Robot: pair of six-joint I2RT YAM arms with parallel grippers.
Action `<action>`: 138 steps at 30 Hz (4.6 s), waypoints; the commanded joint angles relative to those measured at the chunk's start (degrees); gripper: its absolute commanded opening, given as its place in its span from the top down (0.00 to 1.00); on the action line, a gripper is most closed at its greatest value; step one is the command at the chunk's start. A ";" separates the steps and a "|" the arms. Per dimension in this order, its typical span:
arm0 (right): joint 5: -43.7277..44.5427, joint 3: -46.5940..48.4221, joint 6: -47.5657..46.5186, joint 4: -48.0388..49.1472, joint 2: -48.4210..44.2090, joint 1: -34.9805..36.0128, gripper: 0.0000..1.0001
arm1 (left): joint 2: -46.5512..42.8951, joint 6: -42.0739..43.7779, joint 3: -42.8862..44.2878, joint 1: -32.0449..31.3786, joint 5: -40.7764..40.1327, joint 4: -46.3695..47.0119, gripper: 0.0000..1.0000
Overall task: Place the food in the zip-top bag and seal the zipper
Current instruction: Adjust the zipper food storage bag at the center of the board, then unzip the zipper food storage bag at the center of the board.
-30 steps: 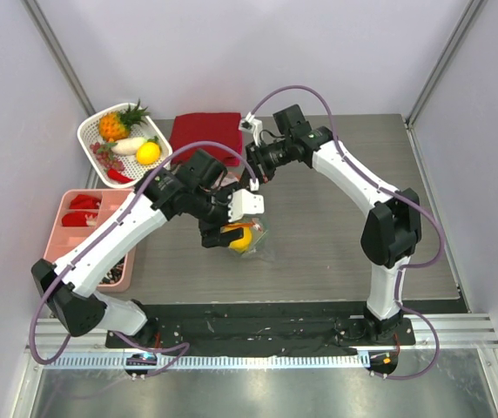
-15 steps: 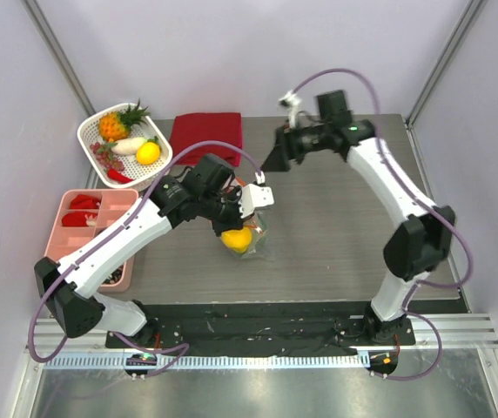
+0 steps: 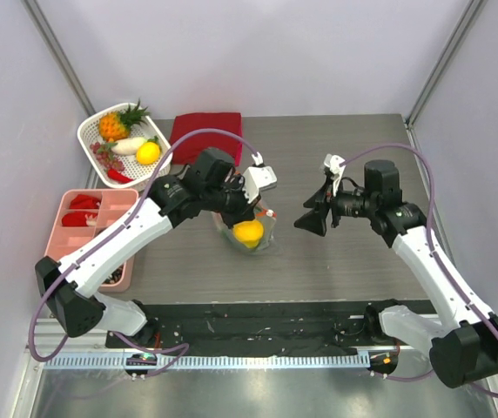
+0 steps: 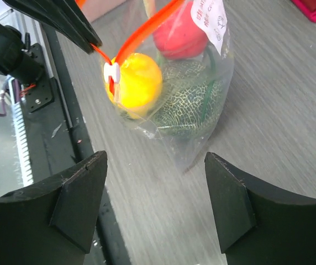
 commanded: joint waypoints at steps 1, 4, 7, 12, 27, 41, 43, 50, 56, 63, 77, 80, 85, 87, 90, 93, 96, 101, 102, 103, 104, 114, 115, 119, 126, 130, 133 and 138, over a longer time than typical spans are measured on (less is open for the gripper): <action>1.40 -3.06 0.54 15.09 -1.23 1.99 0.23 | 0.21 -4.02 4.22 -0.12 2.30 4.36 1.00; 2.19 -5.17 -0.16 19.57 -0.79 4.45 0.24 | 0.74 -3.85 4.57 -0.21 3.37 4.63 1.00; 3.69 -5.43 -2.36 21.95 0.87 7.70 0.25 | 1.26 -3.23 4.75 -0.21 3.28 4.55 1.00; 3.34 -5.26 -0.17 25.82 3.34 10.60 0.26 | 1.70 -4.46 4.66 -0.21 4.33 4.89 1.00; 4.31 -5.52 -2.01 25.91 5.72 13.07 0.92 | 0.83 -2.98 3.34 -0.21 4.42 4.47 0.92; 1.67 -4.12 -15.71 20.82 4.05 13.25 0.99 | -2.09 14.24 2.02 1.38 16.26 7.97 0.44; 1.76 -4.20 -16.51 20.55 3.35 13.51 0.99 | -1.03 18.98 2.46 1.38 18.13 7.62 0.45; 2.02 -4.03 -18.09 19.06 2.11 13.69 0.99 | 4.60 23.40 5.01 1.29 21.74 7.71 0.49; 2.55 -3.85 -18.36 18.35 1.76 13.86 0.99 | 7.68 22.43 7.12 0.76 21.30 8.15 0.51; 2.63 -3.68 -18.71 17.47 1.76 14.13 0.99 | 8.03 21.29 6.42 0.06 21.65 8.67 0.71; 4.65 -4.46 -17.92 16.68 0.18 14.12 0.99 | 6.28 26.30 5.01 3.13 17.26 -0.46 1.00; 5.45 -5.08 -18.01 16.68 -0.44 14.04 0.99 | 5.57 28.31 4.83 4.62 16.12 -2.39 1.00; 6.68 -5.78 -17.48 16.68 -1.67 13.86 0.99 | 5.05 30.78 4.57 6.64 13.57 -5.65 1.00; 6.94 -6.31 -17.48 16.77 -2.19 13.51 0.99 | 4.96 31.75 4.75 7.61 13.21 -6.53 1.00; 7.56 -6.93 -17.48 16.51 -3.07 12.90 0.99 | 4.43 33.15 5.10 9.90 12.78 -8.20 1.00; 8.26 -7.46 -17.48 16.15 -3.86 11.76 0.99 | 3.64 35.60 5.19 12.53 12.42 -10.74 1.00; 8.70 -7.72 -17.66 15.63 -4.13 10.27 0.99 | 2.67 36.49 5.10 15.52 11.89 -12.41 1.00; 9.31 -8.25 -17.31 15.36 -4.92 8.24 0.99 | 1.36 38.87 3.87 19.48 11.19 -14.18 1.00; 9.58 -8.33 -17.31 15.28 -5.09 7.71 0.99 | 0.92 39.22 3.69 20.70 10.93 -14.18 1.00; 9.67 -8.42 -17.31 15.19 -5.36 7.45 0.99 | 0.57 39.92 3.17 21.32 10.84 -14.44 1.00; 9.67 -8.60 -17.22 15.10 -5.71 7.18 0.99 | 0.39 40.27 2.90 21.85 10.67 -14.53 1.00; 10.28 -8.69 -17.48 13.43 -6.77 5.60 0.99 | -0.05 43.44 1.76 29.58 10.84 -16.46 1.00; 10.19 -8.51 -17.48 13.26 -6.68 5.51 0.99 | -0.14 43.70 1.50 30.37 10.75 -16.29 1.00; 10.54 -8.25 -17.39 13.25 -6.59 5.43 0.99 | -0.58 43.53 0.71 31.34 11.36 -16.11 1.00; 8.18 -6.84 -17.22 13.17 -4.84 5.42 0.99 | -1.20 37.48 4.73 28.11 15.51 -14.36 0.43; 6.85 -6.14 -16.60 13.69 -3.43 5.51 0.99 | -1.29 30.09 5.89 20.20 12.25 -9.35 0.30; 6.68 -5.79 -16.43 13.69 -2.99 5.60 0.99 | -0.49 28.94 5.02 15.18 9.53 -6.46 0.27; 6.50 -6.05 -16.69 13.52 -3.60 5.51 0.99 | 2.40 27.36 4.66 11.23 8.29 -2.84 0.26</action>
